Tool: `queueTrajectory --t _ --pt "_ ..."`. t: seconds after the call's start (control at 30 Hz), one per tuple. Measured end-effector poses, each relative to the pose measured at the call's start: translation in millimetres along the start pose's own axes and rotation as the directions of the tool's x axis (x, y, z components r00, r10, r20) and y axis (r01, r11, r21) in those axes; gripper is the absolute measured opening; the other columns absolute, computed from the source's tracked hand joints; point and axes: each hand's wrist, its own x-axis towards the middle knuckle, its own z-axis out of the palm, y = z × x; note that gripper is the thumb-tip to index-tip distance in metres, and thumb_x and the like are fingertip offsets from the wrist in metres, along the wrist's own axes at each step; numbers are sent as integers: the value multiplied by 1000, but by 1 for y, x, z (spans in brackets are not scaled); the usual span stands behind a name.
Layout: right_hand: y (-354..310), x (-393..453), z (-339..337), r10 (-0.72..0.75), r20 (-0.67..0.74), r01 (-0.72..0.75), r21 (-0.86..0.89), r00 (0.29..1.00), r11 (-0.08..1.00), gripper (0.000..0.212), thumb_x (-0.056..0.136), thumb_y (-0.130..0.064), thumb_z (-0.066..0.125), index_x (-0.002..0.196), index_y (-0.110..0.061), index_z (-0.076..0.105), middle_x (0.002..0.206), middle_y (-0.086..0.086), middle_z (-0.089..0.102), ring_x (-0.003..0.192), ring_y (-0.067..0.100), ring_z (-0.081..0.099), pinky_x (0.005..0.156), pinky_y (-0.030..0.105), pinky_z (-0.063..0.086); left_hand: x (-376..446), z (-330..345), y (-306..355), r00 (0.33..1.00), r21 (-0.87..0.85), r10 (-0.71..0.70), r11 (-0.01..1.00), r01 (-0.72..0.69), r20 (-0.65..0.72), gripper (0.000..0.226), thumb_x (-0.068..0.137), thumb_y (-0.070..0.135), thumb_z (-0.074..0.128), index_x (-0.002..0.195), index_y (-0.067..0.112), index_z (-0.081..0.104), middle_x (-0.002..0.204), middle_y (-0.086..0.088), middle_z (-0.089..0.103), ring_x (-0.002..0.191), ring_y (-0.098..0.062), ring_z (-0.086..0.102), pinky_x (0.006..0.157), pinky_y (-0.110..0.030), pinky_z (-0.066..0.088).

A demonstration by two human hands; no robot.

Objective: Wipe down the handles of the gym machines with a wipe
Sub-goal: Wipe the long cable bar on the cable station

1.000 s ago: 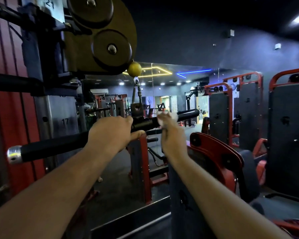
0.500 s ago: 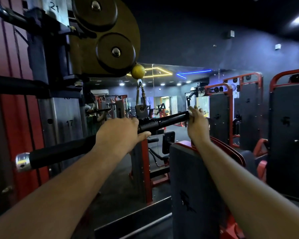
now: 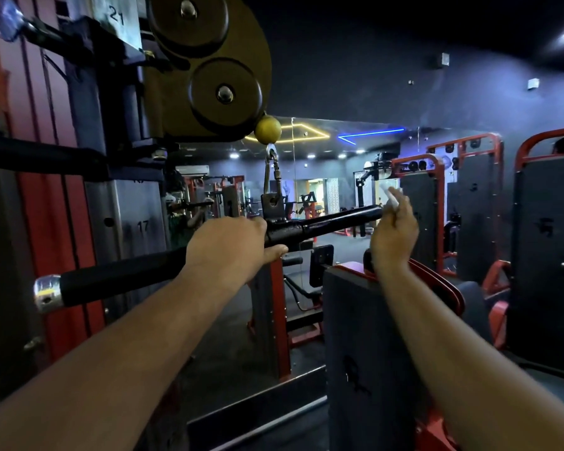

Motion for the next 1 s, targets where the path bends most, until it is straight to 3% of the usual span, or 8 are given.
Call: queueTrajectory --t 0.07,0.2,0.43,0.57,0.67,0.77,0.87,1.0 --pt "10 26 -7 28 83 -12 -184 996 983 34 109 -14 43 137 -11 60 130 16 63 111 28 63 82 25 46 -1 -1 0 1000 -26 -3 1000 3 1 67 96 79 27 117 21 53 71 5 43 68 -17 50 59 -34 44" --pt "2 5 9 -22 98 43 -221 995 974 31 109 -16 43 132 -8 62 140 18 55 94 13 57 64 -1 38 -3 -4 1 1000 -75 -8 997 9 17 66 94 80 25 113 23 51 75 5 49 66 -14 50 58 -33 43" --pt "-34 -105 27 -257 464 257 65 848 964 34 104 -17 47 134 -19 63 117 -6 66 91 -8 60 76 7 49 -8 -9 0 1000 3 -22 1000 22 15 57 97 75 30 113 24 50 73 5 47 57 -11 41 53 -32 36" --pt "-32 -66 3 -227 385 227 46 894 973 31 107 -21 47 132 -25 63 80 -6 60 48 0 42 42 12 33 -10 -8 -4 1000 10 -13 1000 13 -7 59 96 77 30 109 23 50 71 5 48 57 -12 45 53 -32 41" --pt "-15 6 -14 -219 224 266 -207 950 942 32 109 -24 44 131 -16 65 107 7 70 69 8 58 57 11 41 -9 -8 -1 1000 1 -6 1000 6 -5 64 96 79 27 113 22 51 73 3 49 65 -15 53 57 -33 47" --pt "2 38 -15 -129 353 282 -426 927 860 33 110 -23 39 122 -10 67 111 15 68 87 26 66 67 21 41 -6 -8 2 1000 -19 -5 1000 6 14 68 94 80 26 116 21 51 76 2 52 65 -16 52 56 -34 47" --pt "-8 3 1 -85 390 247 -389 917 887 25 108 -16 42 113 -7 65 100 13 67 66 12 58 52 9 41 -6 -7 2 1000 -16 -13 1000 13 19 69 94 80 26 117 21 52 76 2 51 63 -15 50 55 -33 46" --pt "-34 -69 29 -218 539 378 -206 814 902 29 106 -23 44 127 -16 62 120 5 66 93 13 62 89 35 57 -8 -12 -1 1000 33 -11 999 10 13 62 97 75 32 118 22 53 71 4 43 56 -12 39 53 -31 36"
